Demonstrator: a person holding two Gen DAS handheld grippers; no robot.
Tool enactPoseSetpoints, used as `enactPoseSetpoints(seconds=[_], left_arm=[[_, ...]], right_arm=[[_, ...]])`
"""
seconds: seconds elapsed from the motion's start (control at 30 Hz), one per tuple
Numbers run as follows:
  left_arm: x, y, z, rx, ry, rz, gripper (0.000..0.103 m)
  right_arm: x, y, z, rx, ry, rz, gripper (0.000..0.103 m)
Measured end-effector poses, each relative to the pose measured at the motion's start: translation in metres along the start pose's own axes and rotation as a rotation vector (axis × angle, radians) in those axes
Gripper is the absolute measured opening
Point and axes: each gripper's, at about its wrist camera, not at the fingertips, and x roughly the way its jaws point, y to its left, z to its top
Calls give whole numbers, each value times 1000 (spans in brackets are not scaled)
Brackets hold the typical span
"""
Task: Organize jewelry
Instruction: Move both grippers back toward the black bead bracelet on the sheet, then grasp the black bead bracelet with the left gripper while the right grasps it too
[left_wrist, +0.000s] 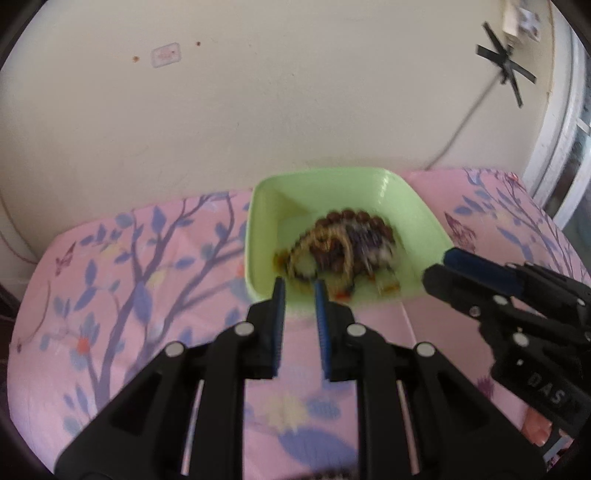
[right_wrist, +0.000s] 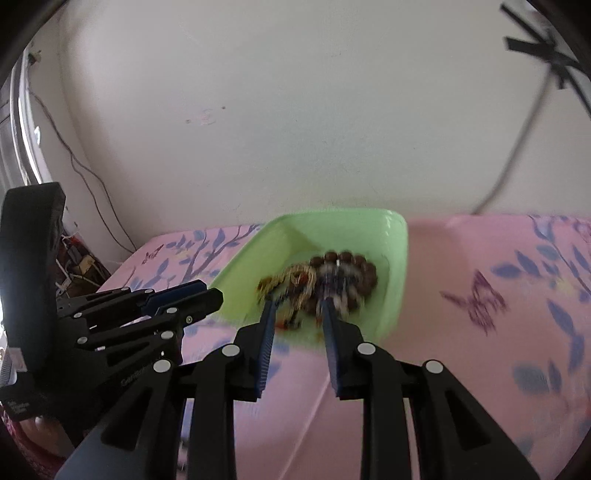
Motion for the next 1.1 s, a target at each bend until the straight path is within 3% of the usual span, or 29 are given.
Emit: enactPoseSetpoints(seconds=[0.23, 0.43, 1.1], left_arm=[[-30, -6, -58, -33, 1, 0, 15], [-46, -5, -92, -52, 16, -6, 15], [-67, 55, -143, -136, 20, 43, 15]], right_arm=[[-41, 21, -66, 24, 19, 9, 0], [-54, 31, -102, 48, 46, 10, 0], [-39, 74, -113, -7, 90, 23, 0]])
